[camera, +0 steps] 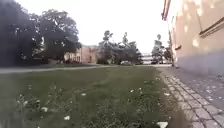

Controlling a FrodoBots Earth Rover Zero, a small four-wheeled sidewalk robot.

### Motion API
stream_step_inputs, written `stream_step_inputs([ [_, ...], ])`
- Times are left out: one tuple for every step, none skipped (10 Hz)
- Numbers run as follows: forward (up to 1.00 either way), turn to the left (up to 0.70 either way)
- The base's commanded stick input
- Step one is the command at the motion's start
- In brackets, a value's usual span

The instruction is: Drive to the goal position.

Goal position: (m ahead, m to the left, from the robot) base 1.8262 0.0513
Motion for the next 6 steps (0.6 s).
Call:
stream_step_inputs([
  [0.44,0.02],
  [0.44,0.02],
  [0.44,0.02],
  [0.44,0.02],
  [0.44,0.02],
  [0.44,-0.27],
])
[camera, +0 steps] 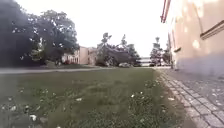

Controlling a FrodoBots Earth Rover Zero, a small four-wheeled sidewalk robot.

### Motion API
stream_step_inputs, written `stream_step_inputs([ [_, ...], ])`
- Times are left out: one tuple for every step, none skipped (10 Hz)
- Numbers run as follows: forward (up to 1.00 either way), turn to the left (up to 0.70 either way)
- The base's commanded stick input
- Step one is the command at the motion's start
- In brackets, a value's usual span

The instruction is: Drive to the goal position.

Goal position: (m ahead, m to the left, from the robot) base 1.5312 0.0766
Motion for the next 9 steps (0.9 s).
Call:
stream_step_inputs([
  [0.44,-0.27],
  [0.44,-0.27],
  [0.44,-0.27],
  [0.44,-0.27],
  [0.44,-0.27],
  [0.44,-0.27],
  [0.44,-0.27],
  [0.44,-0.27],
  [0.44,0.02],
])
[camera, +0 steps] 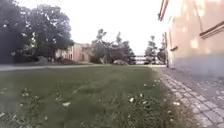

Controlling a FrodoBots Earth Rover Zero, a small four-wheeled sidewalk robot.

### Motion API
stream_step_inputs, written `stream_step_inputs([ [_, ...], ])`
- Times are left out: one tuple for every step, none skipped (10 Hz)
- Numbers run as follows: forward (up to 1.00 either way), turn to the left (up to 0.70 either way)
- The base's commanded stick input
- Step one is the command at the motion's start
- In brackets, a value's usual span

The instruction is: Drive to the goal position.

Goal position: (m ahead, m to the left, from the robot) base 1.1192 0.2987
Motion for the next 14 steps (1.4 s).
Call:
stream_step_inputs([
  [0.44,0.02],
  [0.44,0.02],
  [0.44,0.02],
  [0.44,0.01],
  [0.44,-0.16],
  [0.44,-0.27],
  [0.44,-0.25],
  [0.44,-0.09],
  [0.44,0.0],
  [0.44,0.02],
  [0.44,0.02],
  [0.44,0.02],
  [0.44,0.02],
  [0.44,0.02],
])
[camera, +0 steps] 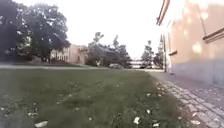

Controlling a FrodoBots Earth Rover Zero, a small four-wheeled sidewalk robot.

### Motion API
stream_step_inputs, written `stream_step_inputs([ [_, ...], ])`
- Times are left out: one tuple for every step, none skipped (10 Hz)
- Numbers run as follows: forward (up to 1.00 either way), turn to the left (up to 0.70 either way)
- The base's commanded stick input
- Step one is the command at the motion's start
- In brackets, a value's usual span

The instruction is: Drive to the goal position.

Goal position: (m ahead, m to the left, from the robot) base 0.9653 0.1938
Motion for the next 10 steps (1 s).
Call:
stream_step_inputs([
  [0.44,0.02],
  [0.44,0.02],
  [0.44,0.02],
  [0.44,0.02],
  [0.44,0.02],
  [0.44,0.02],
  [0.44,0.02],
  [0.44,0.02],
  [0.44,0.02],
  [0.44,0.02],
])
